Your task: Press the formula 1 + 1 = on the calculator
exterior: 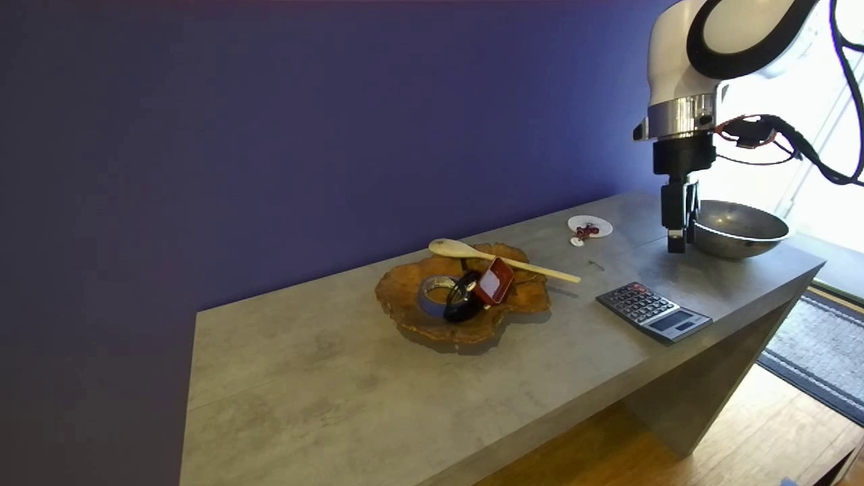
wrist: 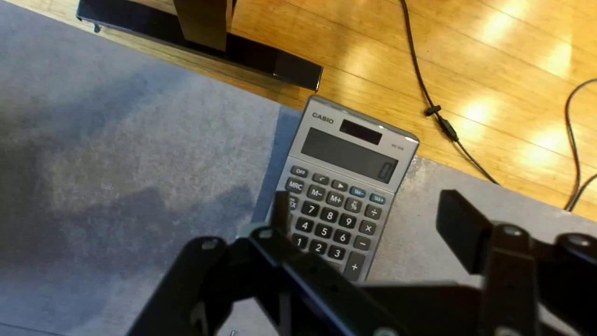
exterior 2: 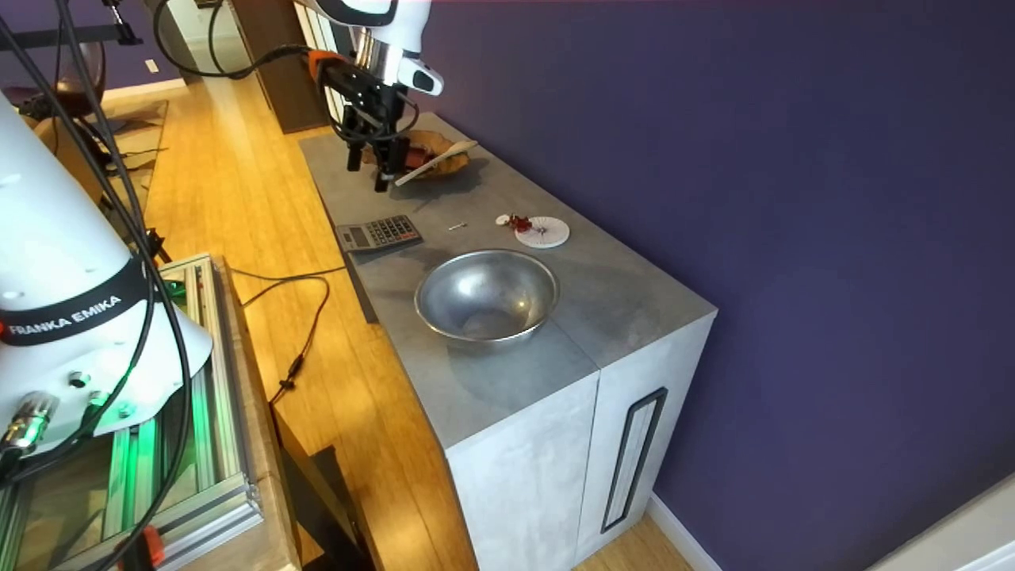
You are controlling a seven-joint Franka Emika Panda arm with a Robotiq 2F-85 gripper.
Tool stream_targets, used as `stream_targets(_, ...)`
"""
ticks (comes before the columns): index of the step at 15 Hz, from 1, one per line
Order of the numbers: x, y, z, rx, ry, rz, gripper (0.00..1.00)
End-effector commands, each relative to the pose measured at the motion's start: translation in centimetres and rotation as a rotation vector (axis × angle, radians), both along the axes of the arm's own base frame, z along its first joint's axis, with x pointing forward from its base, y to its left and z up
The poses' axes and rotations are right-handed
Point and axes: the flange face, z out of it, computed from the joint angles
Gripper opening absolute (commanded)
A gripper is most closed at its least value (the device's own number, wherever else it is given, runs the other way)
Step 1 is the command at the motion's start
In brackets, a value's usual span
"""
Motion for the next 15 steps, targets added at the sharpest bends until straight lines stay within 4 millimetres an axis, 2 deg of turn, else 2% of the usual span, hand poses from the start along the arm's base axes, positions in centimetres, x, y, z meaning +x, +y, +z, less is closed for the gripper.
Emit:
stream_targets(1,-0.7,1.4,-1.9,0.001,-0.058,-0.001,0.52)
stream_targets(8,-0.1,1.7,-5.1,-0.016,-0.121,-0.061,0.03)
stream_targets(9,0.0,1.8,-5.4,-0.020,-0.123,-0.068,0.00)
stream_targets(15,0.6,1.6,-7.0,-0.060,-0.117,-0.105,0.00)
